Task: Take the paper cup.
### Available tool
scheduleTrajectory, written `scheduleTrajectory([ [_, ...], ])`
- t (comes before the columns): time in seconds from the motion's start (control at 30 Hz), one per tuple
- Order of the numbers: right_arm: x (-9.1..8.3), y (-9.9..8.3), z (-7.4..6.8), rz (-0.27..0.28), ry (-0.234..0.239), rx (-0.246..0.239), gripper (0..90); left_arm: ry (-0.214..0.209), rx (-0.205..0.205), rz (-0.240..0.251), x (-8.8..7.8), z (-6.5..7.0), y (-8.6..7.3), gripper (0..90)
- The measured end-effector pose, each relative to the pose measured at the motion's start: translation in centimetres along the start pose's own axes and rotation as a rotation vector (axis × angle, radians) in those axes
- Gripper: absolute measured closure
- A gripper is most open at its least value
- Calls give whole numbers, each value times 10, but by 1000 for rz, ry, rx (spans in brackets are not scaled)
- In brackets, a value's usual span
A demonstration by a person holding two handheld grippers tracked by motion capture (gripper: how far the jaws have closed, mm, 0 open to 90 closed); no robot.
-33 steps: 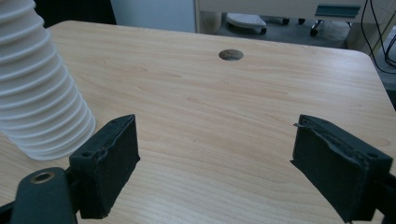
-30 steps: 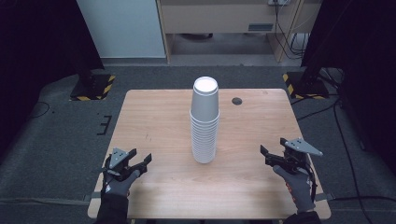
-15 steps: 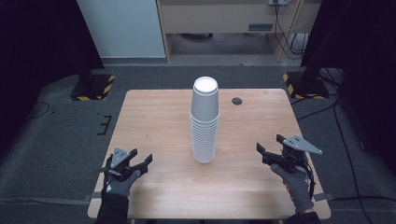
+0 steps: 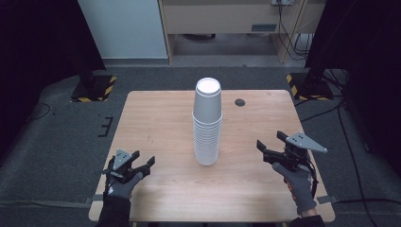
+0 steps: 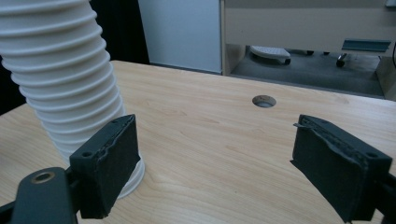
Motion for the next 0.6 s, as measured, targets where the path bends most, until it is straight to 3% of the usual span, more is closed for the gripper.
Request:
scheduleTrajectory([
  [0.6,-12,27,1,68,26,15,146,6,-4,-3,1,0,-1,271],
])
Point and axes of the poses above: each handheld gripper's, and its own axes: x roughly forward along the jaws, y roughly out of its top, z roughly to its right, the point moved 2 cm from there along x, roughly forward along the jaws, and after that the axes turned 11 degrees about -y, right-handed, at the moved point
